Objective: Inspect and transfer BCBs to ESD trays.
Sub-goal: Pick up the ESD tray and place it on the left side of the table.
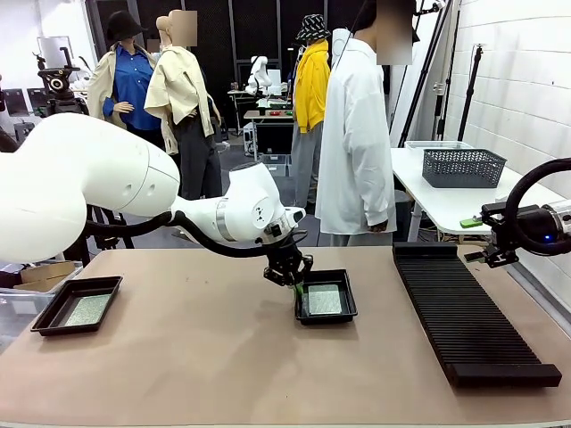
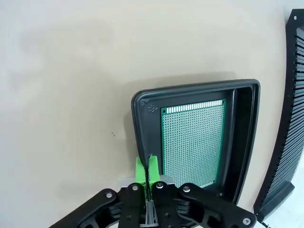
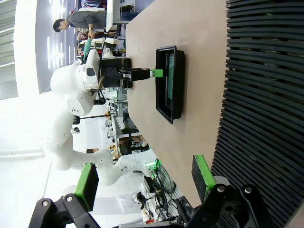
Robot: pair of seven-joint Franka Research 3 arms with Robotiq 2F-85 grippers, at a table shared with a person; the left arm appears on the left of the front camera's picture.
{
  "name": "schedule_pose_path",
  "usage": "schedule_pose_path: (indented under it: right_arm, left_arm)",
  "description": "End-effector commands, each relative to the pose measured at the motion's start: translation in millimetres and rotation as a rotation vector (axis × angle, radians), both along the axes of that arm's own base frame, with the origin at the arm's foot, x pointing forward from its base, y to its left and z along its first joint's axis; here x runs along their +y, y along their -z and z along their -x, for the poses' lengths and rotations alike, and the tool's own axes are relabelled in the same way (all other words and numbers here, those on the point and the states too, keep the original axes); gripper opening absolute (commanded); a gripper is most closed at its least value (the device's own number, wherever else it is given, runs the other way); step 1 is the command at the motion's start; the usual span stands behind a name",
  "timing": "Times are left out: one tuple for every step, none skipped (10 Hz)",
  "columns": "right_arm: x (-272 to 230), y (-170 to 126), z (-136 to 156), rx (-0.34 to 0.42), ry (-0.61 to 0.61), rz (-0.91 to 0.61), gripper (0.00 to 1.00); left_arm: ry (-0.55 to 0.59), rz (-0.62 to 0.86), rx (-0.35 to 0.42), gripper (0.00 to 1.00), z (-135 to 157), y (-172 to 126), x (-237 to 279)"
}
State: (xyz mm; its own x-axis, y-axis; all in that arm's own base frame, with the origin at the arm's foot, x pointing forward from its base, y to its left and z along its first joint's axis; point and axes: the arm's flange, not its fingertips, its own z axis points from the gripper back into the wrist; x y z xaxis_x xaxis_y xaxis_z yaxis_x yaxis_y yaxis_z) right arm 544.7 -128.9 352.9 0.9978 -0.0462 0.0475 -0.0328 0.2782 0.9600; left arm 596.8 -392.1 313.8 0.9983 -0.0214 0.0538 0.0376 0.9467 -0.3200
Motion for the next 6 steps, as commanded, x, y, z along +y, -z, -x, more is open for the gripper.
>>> schedule_pose_path:
  right_arm:
    - [0.8, 0.0, 0.5, 0.008, -0.006, 0.007, 1.00]
    - [0.8, 0.0, 0.5, 0.008, -0.006, 0.007, 1.00]
    - [0.8, 0.0, 0.5, 0.008, -0.006, 0.007, 1.00]
    - [0.8, 0.0, 0.5, 0.008, -0.006, 0.007, 1.00]
    - [0.8, 0.0, 0.5, 0.008, -0.006, 0.007, 1.00]
    - [0.8, 0.0, 0.5, 0.008, -0.006, 0.007, 1.00]
  left_arm:
    - [0.002, 0.000, 0.000, 0.00, 0.4, 0.2, -0.3]
    - [0.002, 0.000, 0.000, 0.00, 0.4, 0.2, -0.3]
    - [0.002, 0.000, 0.000, 0.00, 0.4, 0.2, -0.3]
    - [0.002, 0.000, 0.000, 0.00, 0.4, 0.2, -0.3]
    - [0.002, 0.000, 0.000, 0.00, 0.4, 0.2, -0.3]
    - [0.002, 0.000, 0.000, 0.00, 0.4, 0.2, -0.3]
